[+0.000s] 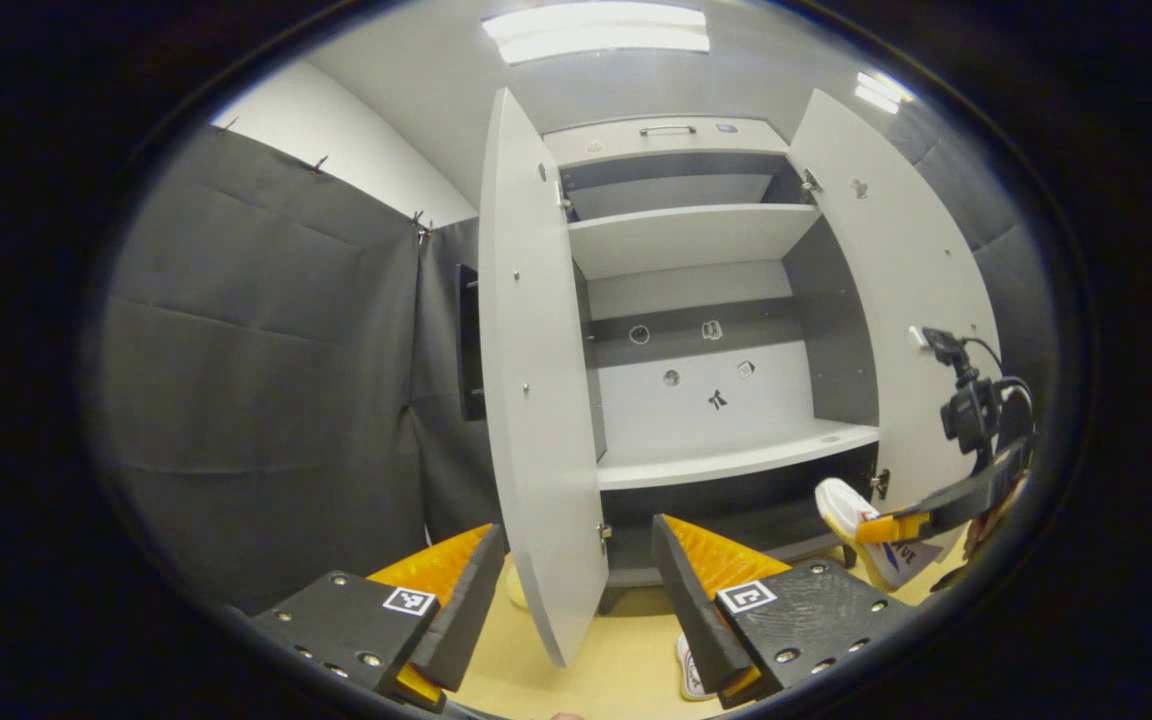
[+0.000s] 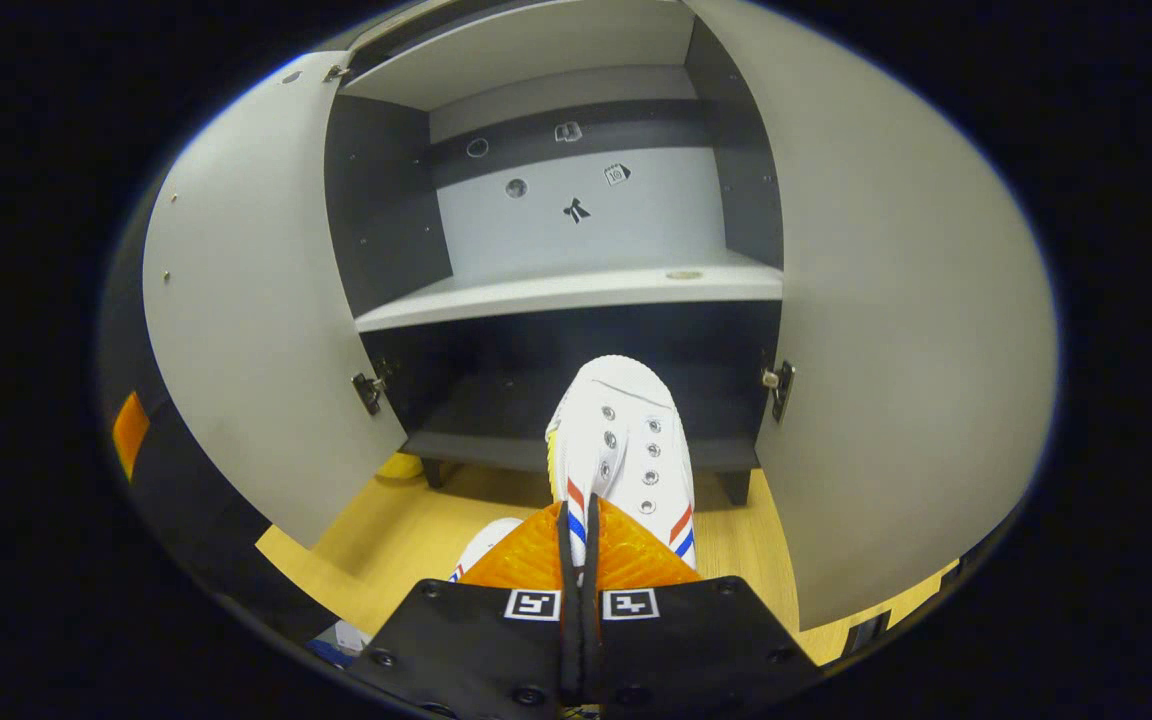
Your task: Grab one shoe with the right hand and put it into the shoe cabinet, grab the other shoe with the left hand and put it into the shoe cabinet; then close the right door with the right hand and the left door with the left hand.
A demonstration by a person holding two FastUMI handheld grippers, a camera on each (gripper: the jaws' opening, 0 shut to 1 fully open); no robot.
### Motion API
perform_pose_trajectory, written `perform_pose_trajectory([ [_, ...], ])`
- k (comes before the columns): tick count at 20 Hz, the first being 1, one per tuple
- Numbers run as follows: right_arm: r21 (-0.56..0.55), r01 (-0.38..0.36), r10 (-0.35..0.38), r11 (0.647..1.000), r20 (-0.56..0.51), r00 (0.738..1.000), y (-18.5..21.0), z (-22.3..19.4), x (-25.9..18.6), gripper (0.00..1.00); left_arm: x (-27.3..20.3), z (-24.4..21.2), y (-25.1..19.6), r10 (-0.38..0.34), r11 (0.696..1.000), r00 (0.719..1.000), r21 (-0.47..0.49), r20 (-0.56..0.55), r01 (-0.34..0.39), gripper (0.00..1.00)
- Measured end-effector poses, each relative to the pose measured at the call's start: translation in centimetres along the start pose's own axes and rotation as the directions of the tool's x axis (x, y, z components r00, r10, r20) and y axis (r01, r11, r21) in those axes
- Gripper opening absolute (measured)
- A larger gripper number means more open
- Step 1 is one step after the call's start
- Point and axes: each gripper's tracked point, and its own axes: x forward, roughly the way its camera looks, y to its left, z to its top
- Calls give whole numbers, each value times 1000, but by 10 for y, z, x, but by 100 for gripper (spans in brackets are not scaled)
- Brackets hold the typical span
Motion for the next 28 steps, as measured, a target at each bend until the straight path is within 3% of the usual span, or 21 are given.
perform_pose_trajectory([
  [6, -27, -25, 28, 999, 125, 992, 12, 79, 1, 0, 2, 1, -4, -23, 1000, 1000, -5, 10, 23, 87],
  [17, -41, 54, -43, 998, 245, 968, -3, 205, 77, 0, -13, -6, -9, -36, 999, 999, -23, -13, 36, 87],
  [21, -31, 95, -85, 995, 229, 970, -12, 227, 117, 1, -20, -10, -2, -28, 999, 999, -27, -25, 27, 87],
  [28, -23, 135, -131, 991, 128, 983, -14, 221, 178, 1, -21, -19, -7, -47, 999, 997, -13, -54, 47, 87],
])
